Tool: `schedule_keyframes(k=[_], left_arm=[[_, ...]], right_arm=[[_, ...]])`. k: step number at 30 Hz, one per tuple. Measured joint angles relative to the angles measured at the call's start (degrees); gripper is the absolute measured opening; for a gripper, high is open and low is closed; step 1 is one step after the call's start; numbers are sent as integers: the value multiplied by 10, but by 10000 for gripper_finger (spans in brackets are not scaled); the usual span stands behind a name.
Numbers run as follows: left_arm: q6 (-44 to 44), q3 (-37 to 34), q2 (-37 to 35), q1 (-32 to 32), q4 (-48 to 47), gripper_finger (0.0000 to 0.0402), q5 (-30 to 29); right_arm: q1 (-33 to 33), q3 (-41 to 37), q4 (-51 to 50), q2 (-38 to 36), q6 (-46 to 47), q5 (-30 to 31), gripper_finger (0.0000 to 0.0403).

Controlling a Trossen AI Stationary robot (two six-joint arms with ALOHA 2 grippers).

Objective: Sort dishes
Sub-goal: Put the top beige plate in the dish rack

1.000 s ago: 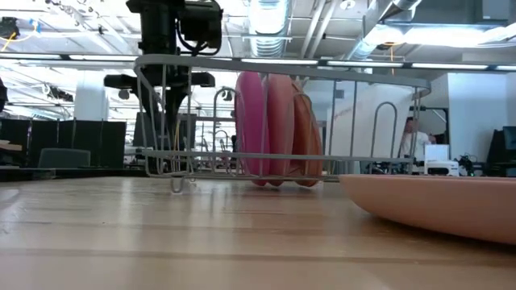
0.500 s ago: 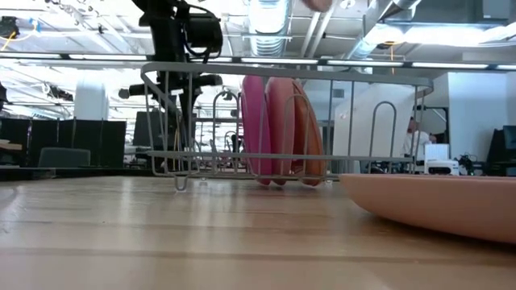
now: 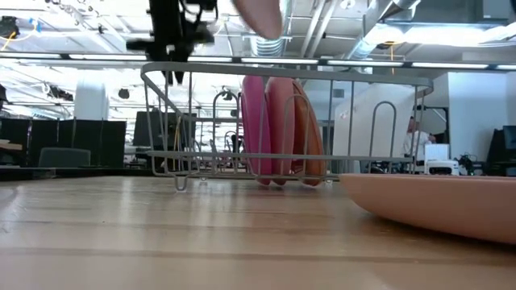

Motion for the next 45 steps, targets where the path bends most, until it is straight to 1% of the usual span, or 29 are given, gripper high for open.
schedule_keyframes(k=[4,5,7,9,10,11,13,16,18,20,22,24,26,29,34,39,41,45], left_arm=[[2,33,-48,2,-10,90,-5],[-2,34,-64,3,-10,90,-5],[-9,30,-91,3,-18,90,-5],[-23,15,-111,7,-51,90,-10],[-32,0,-121,10,-66,90,-7],[-40,-21,-131,14,-72,90,8],[-54,-65,-156,20,-54,92,51],[-78,-133,-202,19,2,103,104],[-87,-182,-227,13,51,112,118],[-100,-229,-243,6,86,121,125],[-100,-275,-260,3,122,127,145],[-93,-317,-274,3,157,131,173],[-97,-354,-277,3,202,132,201],[-103,-395,-275,1,259,131,227],[-86,-422,-254,1,305,131,223],[-38,-422,-223,1,351,131,210],[-24,-422,-203,4,376,130,206],[-10,-422,-156,13,418,130,203]], right_arm=[[-6,-1,17,22,-2,0,1],[-7,-2,18,29,-3,0,1],[-7,0,55,39,-3,0,1],[-10,0,56,47,-2,0,1],[-9,0,66,55,-4,-1,1],[-8,0,82,57,-2,0,1],[-8,-2,69,61,-2,0,1],[-6,0,91,75,-13,1,1],[-5,-1,81,82,-17,2,1],[-3,1,108,93,-16,0,1],[-2,-1,91,101,-17,-1,1],[-2,0,109,117,-15,-10,1],[-1,-1,85,127,-12,-14,1],[3,-1,85,143,-16,-14,1],[5,-1,87,152,-53,-10,1],[-2,0,95,150,-56,-9,1],[-8,0,96,151,-32,-20,1],[-18,0,100,151,53,-28,1]])
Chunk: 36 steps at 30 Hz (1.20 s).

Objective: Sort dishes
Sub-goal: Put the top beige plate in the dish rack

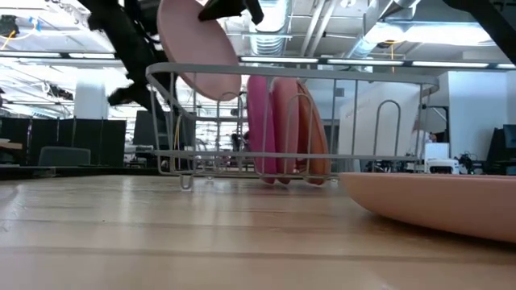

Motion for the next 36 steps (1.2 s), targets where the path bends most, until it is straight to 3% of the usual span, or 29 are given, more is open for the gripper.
schedule_keyframes(k=[7,13,18,22,27,32,36], left_arm=[[22,22,11,22,-32,130,7],[53,86,-63,43,-132,130,5],[61,147,-146,34,-120,130,14],[22,202,-188,14,-124,130,-58],[71,269,-204,-9,-122,130,-124],[72,293,-201,-10,-126,131,-122],[67,293,-193,-17,-135,140,-76]], right_arm=[[8,0,-3,-3,-4,12,1],[22,0,12,-13,14,34,1],[25,0,21,-23,117,34,1],[23,0,20,-31,187,33,1],[18,0,18,-31,217,34,1],[1,0,1,-31,241,22,1],[-25,0,-10,-29,295,-30,1]])
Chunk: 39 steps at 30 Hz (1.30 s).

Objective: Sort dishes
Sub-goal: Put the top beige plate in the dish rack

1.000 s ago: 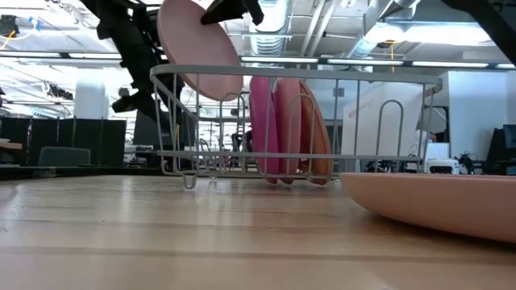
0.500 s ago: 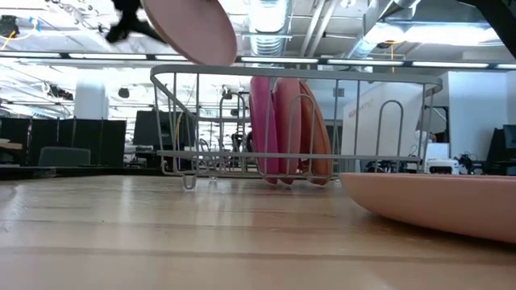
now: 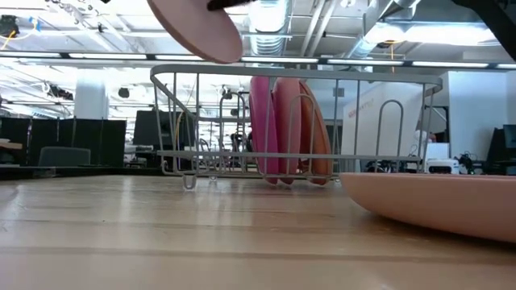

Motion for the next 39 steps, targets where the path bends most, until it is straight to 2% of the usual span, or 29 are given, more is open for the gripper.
schedule_keyframes(k=[5,9,13,17,22,26,31,39], left_arm=[[-28,7,7,-34,16,151,12],[-9,26,23,-70,20,156,-23],[12,36,47,-100,-3,161,-54],[22,42,79,-128,-37,171,-102],[59,57,118,-162,-42,175,-193],[85,64,148,-171,-43,174,-231],[94,65,184,-172,-45,151,-238],[89,65,206,-192,-47,74,-285]], right_arm=[[-27,0,-5,0,41,-13,1],[-37,0,-7,0,51,-7,1],[-38,0,-6,0,51,27,1],[-36,0,-6,0,51,32,1],[-32,0,-13,0,51,49,1],[-28,0,-22,0,51,66,2],[-25,0,-36,0,51,67,4],[-21,0,-61,-1,49,91,5]])
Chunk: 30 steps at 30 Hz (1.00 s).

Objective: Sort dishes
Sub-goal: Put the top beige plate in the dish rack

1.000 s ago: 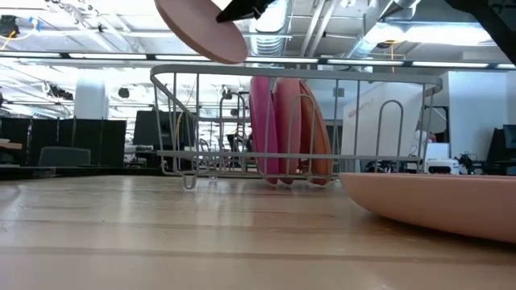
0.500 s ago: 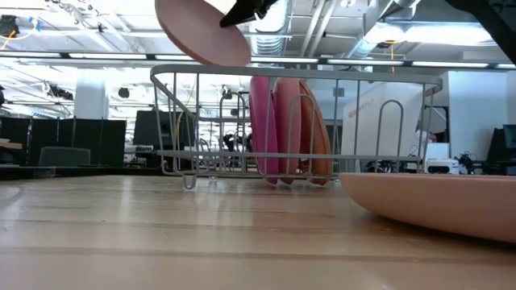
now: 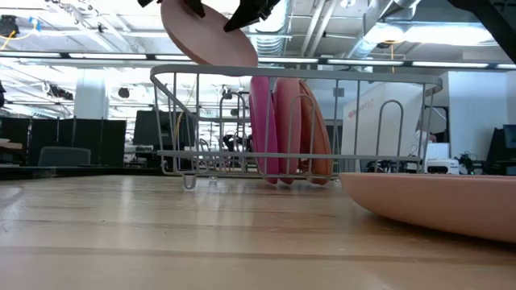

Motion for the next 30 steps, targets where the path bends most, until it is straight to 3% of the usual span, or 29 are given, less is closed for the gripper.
schedule_keyframes(k=[10,20,24,30], left_arm=[[-5,0,-2,-8,-21,20,-17],[-4,0,-2,-8,-28,12,-22],[-4,0,-3,-8,-29,11,-17],[11,0,-3,-8,-29,10,-18]], right_arm=[[0,0,-4,0,-6,2,6],[8,0,-5,0,-7,9,18],[19,0,-8,-6,-9,15,70],[26,0,-29,-28,13,20,187]])
